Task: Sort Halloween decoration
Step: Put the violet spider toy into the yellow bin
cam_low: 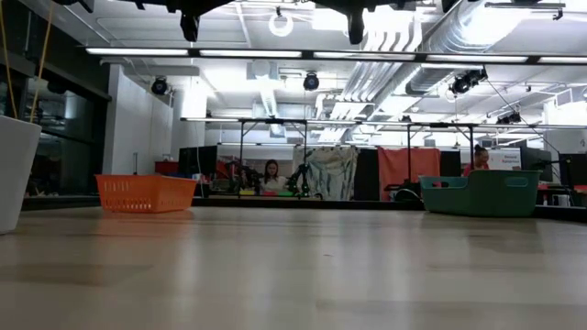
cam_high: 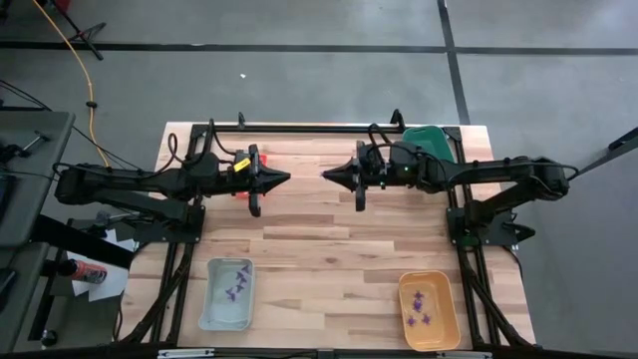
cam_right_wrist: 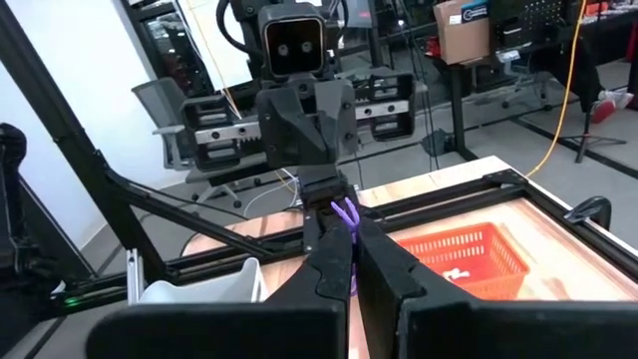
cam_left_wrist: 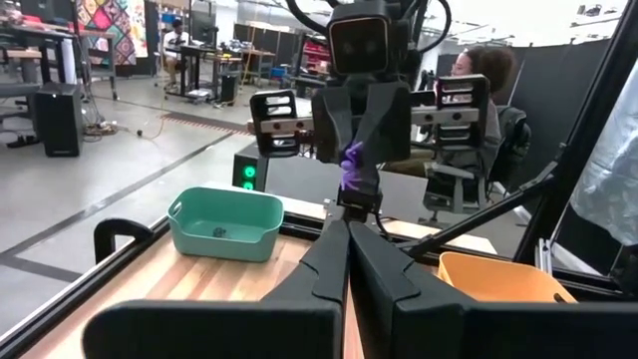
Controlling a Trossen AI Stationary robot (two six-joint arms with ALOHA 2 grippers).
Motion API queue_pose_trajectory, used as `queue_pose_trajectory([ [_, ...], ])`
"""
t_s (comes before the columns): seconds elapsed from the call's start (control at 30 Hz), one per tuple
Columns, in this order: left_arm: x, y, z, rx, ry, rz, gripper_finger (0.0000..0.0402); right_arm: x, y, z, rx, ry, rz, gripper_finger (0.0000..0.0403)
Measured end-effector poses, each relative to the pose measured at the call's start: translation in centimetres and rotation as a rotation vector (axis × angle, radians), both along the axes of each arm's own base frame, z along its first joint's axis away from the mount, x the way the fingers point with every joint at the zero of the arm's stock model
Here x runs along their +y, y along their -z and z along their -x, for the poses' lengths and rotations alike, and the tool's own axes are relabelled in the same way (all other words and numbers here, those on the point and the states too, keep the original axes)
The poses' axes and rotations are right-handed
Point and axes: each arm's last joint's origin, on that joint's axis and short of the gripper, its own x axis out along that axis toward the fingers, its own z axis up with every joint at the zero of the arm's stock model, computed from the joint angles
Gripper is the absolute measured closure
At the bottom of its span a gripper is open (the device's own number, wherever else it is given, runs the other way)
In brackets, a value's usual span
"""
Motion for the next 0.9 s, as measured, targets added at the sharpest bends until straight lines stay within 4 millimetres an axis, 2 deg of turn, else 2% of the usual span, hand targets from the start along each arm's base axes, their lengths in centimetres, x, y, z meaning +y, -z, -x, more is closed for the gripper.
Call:
queue_pose_trajectory([
  [0.33,0.0,0.0,0.0,0.000,0.000,0.000,0.0401,0.1,0.0,0.0,-0.002,-0.013,-0.032,0.0403],
  [0.4,0.0,0.0,0.0,0.000,0.000,0.000,0.0401,0.5,0.1,0.0,0.007,-0.058,-0.076,0.0403],
  [0.5,0.0,0.0,0.0,0.004,-0.001,-0.007,0.0401,1.9,0.8,0.1,0.101,-0.217,-0.188,0.0403],
  [0.67,0.1,0.1,0.0,0.015,-0.020,-0.026,0.0402,6.7,3.4,1.3,0.466,-0.471,-0.431,0.0403],
  [0.8,0.3,0.4,0.0,0.043,-0.050,-0.024,0.0401,12.3,5.2,3.8,0.782,-0.561,-0.513,0.0403],
  [0.9,0.6,0.7,0.0,0.075,-0.063,-0.022,0.0401,16.4,5.9,5.9,0.931,-0.592,-0.542,0.0403],
])
